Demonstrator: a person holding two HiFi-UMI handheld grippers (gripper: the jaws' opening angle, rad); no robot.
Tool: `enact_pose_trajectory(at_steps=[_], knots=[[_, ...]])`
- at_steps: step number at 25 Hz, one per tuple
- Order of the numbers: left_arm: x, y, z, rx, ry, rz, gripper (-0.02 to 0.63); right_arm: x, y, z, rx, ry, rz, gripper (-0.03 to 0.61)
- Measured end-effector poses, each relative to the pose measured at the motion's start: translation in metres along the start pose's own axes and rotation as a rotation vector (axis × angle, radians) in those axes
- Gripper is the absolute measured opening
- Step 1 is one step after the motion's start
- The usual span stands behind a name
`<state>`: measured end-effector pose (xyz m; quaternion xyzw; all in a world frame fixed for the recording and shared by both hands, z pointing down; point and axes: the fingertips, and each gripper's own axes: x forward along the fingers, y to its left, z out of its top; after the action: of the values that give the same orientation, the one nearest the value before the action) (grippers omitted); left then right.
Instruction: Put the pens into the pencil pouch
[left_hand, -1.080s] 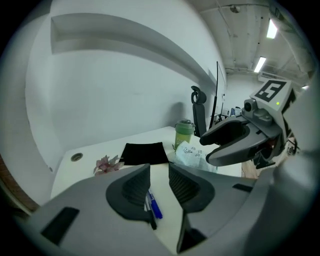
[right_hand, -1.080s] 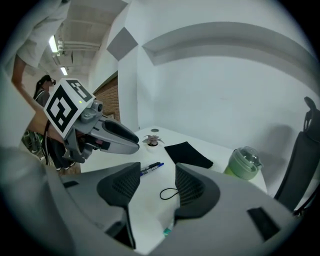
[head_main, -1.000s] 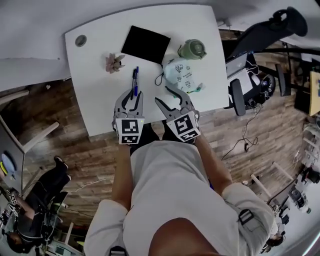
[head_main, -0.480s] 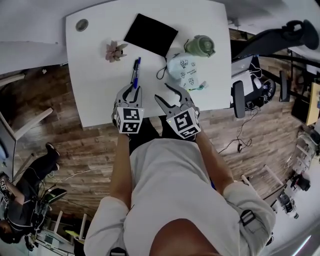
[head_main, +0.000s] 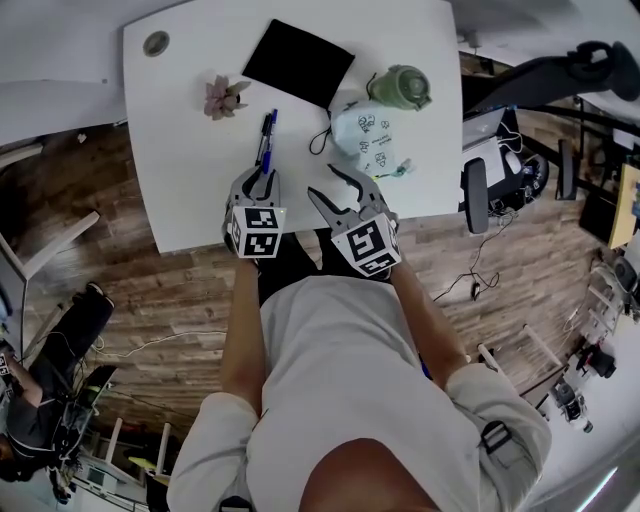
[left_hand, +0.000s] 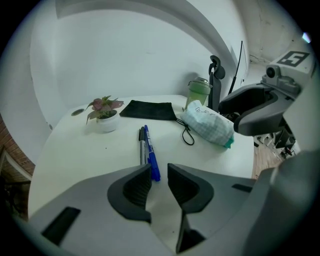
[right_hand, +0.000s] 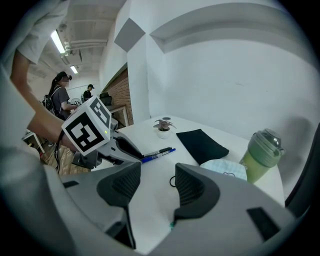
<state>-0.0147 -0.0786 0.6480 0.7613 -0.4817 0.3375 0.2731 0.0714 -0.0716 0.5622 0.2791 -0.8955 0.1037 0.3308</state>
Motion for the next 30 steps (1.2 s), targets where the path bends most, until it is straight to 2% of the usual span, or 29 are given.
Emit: enact_pose_trajectory(at_steps=[9,15,19,23,30], knots=[[0.007,0.008,-0.007,-0.033,0.018,0.028,0.11,-0.002,0.0,-0.007,0.003,0.003,-0.006,0.216],[0.012,0.01,-0.009,-0.001,0.035,0.016,0.105,-0.009,-0.008,-0.017,0.004,0.026,-0.035,0.215],[0.012,0.008,-0.008,0.018,0.038,0.011,0.054,-0.018,-0.018,-0.023,0.007,0.034,-0.059,0.213],[0.012,0.005,-0.008,0.029,0.047,0.01,0.051,-0.026,-0.028,-0.029,0.003,0.039,-0.083,0.213],[-0.003,-0.014,0.003,0.049,0.01,-0.008,0.049,-0.047,-0.049,-0.05,-0.009,0.066,-0.136,0.208]])
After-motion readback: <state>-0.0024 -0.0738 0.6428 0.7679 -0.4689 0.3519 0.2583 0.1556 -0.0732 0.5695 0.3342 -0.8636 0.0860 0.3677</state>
